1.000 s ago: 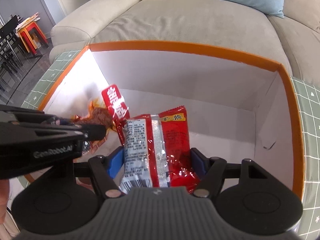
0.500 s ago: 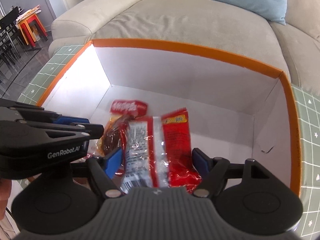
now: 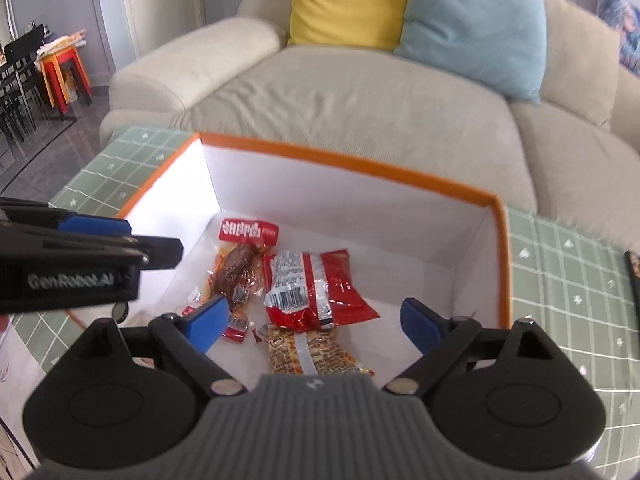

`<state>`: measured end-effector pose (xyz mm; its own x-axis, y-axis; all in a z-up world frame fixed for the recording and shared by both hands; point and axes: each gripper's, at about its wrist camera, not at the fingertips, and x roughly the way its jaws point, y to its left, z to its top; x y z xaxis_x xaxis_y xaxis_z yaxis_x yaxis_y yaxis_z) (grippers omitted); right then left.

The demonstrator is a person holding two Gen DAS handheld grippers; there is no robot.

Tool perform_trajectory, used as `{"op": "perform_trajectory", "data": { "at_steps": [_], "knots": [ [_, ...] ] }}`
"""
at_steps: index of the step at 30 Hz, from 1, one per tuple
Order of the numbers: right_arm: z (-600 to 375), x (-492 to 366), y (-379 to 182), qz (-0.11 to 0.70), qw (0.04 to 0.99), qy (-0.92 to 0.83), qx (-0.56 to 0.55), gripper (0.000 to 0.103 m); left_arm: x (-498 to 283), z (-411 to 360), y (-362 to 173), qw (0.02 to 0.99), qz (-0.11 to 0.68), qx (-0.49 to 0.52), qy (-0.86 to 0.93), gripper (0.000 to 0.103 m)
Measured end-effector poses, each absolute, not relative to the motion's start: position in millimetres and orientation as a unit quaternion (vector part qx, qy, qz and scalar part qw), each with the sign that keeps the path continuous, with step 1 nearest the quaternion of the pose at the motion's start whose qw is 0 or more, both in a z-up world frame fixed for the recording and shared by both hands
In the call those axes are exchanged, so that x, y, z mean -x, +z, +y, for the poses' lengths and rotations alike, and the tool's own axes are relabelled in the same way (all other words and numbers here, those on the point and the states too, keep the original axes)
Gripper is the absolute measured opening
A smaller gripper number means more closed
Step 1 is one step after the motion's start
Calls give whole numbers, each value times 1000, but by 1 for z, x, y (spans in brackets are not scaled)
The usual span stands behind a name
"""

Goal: Organize snacks
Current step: 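Withdraw both grippers from the box back toward the snack pile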

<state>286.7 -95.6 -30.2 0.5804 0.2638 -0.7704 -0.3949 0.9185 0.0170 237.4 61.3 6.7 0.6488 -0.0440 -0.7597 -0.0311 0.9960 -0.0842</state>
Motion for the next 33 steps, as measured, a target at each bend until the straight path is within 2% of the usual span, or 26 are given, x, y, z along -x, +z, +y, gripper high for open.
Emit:
{"op": "perform_trajectory", "data": {
  "at_steps": [15,29,33],
  "knots": [
    [-126,-168,2,313,931,170,76,90,-138,51,24,945,322,50,-5,62],
    [-133,-96,-38,308,942,123,50,89,-74,42,-20,941,335,37,31,62],
    [-134,-89,-53,312,942,114,37,88,-67,40,-37,939,342,25,15,58]
  ]
}}
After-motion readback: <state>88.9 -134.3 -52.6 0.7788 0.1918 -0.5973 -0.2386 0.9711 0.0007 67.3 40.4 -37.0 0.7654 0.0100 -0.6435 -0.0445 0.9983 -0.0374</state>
